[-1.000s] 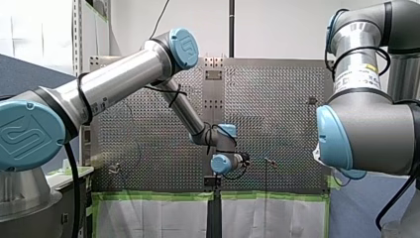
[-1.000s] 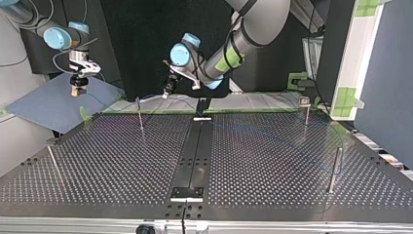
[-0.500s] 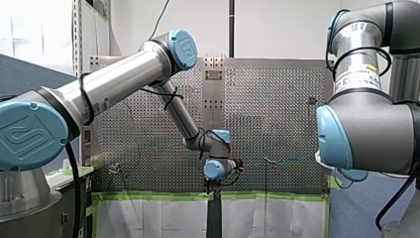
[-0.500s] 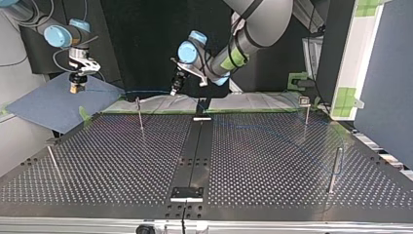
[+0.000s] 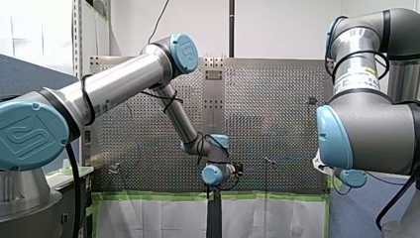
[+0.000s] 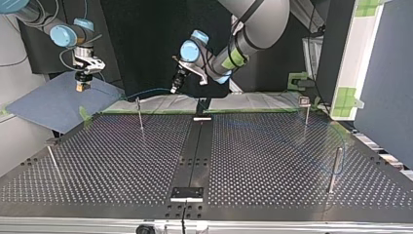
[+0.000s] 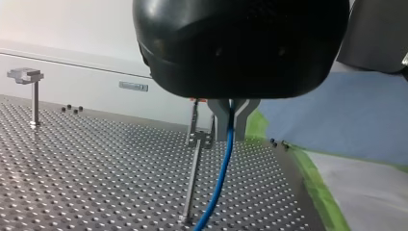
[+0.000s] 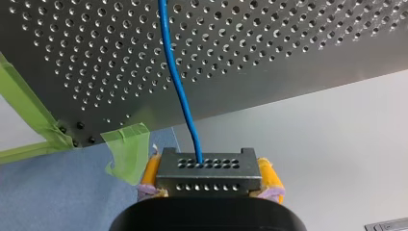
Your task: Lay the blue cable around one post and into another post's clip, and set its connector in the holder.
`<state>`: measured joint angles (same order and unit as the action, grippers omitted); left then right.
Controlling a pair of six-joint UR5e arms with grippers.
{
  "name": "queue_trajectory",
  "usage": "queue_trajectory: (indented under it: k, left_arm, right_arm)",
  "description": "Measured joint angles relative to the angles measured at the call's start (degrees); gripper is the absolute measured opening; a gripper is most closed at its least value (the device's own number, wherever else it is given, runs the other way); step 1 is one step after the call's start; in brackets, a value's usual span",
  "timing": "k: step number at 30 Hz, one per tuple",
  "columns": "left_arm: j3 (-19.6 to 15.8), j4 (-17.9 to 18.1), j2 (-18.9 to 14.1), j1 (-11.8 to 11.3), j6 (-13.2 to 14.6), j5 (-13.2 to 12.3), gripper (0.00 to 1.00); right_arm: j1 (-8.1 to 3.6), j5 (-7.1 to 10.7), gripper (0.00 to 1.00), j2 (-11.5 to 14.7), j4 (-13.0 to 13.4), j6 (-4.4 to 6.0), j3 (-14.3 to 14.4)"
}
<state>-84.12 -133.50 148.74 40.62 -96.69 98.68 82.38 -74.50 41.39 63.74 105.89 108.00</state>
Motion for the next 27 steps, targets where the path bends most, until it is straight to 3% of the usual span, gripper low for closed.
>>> queue_trajectory:
  k: [9, 27]
  left_arm:
    - [0.69, 0.16, 1.13, -1.56, -1.78, -0.63, 0.00]
    - [2.30, -0.02, 1.23, -2.63, -2.30, -2.73, 0.00]
  right_arm:
    - [-0.31, 0.56, 0.00, -0.44, 0.52, 1.32, -0.55]
    - [-0.02, 1.41, 0.00, -0.49, -0.25, 1.26, -1.49]
